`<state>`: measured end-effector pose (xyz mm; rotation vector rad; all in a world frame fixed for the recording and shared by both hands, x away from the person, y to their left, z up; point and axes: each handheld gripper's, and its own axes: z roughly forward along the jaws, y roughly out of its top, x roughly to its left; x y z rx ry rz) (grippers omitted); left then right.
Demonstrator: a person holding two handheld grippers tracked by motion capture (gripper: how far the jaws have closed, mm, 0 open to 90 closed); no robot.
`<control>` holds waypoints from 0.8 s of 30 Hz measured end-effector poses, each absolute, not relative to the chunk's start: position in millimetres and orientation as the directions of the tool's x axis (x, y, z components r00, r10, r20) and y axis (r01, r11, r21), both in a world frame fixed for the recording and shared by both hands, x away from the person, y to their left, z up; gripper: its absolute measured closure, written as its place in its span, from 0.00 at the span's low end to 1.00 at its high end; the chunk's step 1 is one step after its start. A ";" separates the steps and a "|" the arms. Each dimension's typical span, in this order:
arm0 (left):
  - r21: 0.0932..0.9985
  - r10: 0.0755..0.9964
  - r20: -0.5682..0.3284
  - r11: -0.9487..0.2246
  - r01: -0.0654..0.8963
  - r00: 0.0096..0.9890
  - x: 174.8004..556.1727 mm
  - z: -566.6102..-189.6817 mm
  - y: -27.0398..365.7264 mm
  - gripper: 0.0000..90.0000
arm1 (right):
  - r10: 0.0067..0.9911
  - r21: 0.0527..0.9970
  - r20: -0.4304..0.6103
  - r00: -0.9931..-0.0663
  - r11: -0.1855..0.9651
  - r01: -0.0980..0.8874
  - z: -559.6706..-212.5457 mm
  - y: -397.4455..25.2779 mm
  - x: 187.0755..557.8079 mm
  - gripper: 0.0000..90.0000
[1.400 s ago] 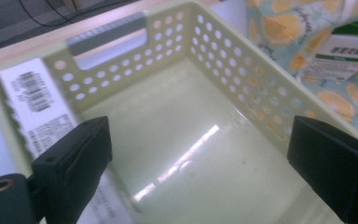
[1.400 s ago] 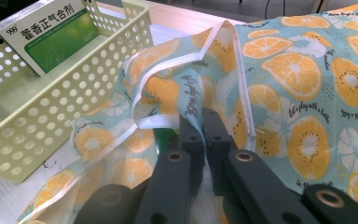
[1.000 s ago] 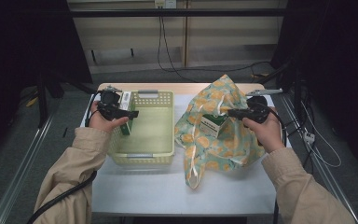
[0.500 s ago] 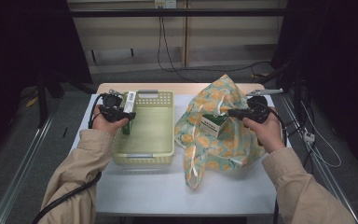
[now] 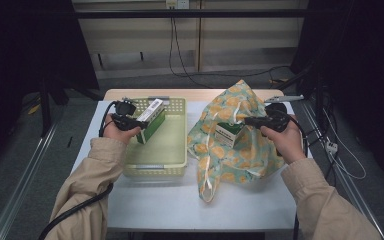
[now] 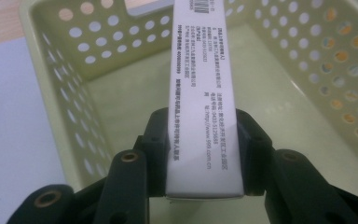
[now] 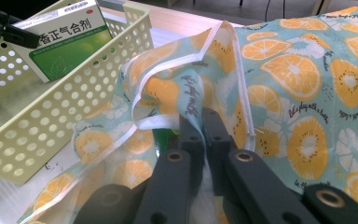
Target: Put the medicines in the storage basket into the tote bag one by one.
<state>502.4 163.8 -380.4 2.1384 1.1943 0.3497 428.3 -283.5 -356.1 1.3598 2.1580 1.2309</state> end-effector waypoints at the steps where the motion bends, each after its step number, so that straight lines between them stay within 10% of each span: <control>1: 0.659 0.829 -0.083 -0.371 0.654 0.553 501.8 -378.7 162.4 0.70 | 0.846 0.793 0.176 -0.503 0.181 0.581 -356.1 -283.6 428.2 1.00; 24: 0.746 0.651 -0.109 -0.446 0.495 0.751 467.9 -299.5 119.5 0.70 | 0.854 0.792 0.181 -0.487 0.167 0.587 -358.3 -289.0 429.7 1.00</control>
